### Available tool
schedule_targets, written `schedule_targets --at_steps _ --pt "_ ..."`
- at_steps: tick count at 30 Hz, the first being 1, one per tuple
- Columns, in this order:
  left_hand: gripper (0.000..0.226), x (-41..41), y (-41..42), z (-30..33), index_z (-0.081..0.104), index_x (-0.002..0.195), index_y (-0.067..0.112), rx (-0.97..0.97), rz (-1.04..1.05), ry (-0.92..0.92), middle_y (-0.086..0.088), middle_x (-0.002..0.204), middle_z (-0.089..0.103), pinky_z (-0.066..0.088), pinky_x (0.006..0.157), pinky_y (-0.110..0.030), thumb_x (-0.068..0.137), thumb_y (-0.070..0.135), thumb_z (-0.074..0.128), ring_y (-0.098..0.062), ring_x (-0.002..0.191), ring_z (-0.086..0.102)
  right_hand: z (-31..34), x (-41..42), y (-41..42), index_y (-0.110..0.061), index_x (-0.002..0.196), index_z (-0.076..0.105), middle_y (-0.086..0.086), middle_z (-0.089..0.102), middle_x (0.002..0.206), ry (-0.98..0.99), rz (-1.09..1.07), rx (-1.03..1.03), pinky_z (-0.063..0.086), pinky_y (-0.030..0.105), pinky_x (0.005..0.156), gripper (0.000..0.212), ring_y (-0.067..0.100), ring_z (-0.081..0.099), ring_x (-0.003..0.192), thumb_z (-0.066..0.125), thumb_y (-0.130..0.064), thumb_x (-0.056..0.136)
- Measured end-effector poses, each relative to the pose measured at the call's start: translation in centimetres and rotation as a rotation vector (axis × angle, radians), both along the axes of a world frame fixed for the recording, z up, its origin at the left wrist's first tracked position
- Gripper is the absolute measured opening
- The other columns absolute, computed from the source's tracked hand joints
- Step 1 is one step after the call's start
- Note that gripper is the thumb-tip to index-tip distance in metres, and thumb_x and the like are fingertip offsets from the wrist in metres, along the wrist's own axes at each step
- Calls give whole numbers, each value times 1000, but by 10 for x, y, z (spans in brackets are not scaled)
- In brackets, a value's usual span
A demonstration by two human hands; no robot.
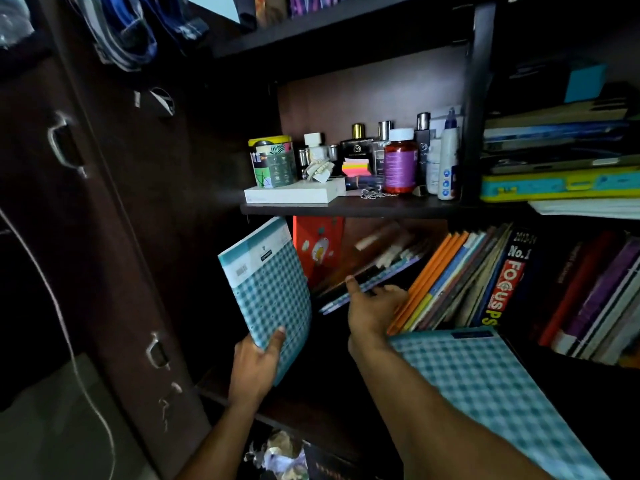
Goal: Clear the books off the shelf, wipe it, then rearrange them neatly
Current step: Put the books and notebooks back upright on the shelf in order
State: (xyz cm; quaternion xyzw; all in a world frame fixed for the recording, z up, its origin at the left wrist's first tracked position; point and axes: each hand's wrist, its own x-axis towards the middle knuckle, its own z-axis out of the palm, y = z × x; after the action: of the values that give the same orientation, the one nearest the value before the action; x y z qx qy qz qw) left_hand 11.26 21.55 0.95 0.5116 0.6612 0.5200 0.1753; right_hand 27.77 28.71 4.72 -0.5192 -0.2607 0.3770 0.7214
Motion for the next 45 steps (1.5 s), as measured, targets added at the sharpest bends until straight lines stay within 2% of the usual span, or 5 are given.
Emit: schedule_targets --at_steps 6,17,22,32,45 --pt "31 -1 1 -3 73 117 7 9 -8 -30 -11 116 74 49 93 -31 96 29 68 -28 113 67 18 -10 31 -14 151 23 24 50 141 -6 -12 -54 45 40 107 119 36 56 124 96 -31 60" --pt "35 -6 -3 -4 69 122 6 99 163 -182 -6 115 69 51 96 -36 96 30 68 -27 111 64 60 -63 93 -19 160 0 21 47 148 -907 427 -68 50 43 101 124 37 55 127 85 -46 75" --pt "29 -4 -4 -1 72 115 5 86 150 -116 0 102 69 46 87 -25 98 28 66 -25 106 67 54 -73 111 -31 153 -30 19 4 168 -1200 526 -55 42 56 108 126 42 38 142 76 -40 86" --pt "25 -4 -1 -2 74 111 5 77 189 -112 -9 107 76 47 86 -23 95 24 70 -27 107 69 53 -93 117 -19 159 -17 16 -7 169 -816 421 45 23 60 120 156 36 1 155 91 -65 55" --pt "27 -4 -1 0 75 112 6 37 207 -107 -12 111 75 51 88 -28 96 27 68 -29 109 69 52 -133 116 -21 161 0 13 -6 169 -680 185 -9 29 72 111 126 38 1 155 88 -31 72"
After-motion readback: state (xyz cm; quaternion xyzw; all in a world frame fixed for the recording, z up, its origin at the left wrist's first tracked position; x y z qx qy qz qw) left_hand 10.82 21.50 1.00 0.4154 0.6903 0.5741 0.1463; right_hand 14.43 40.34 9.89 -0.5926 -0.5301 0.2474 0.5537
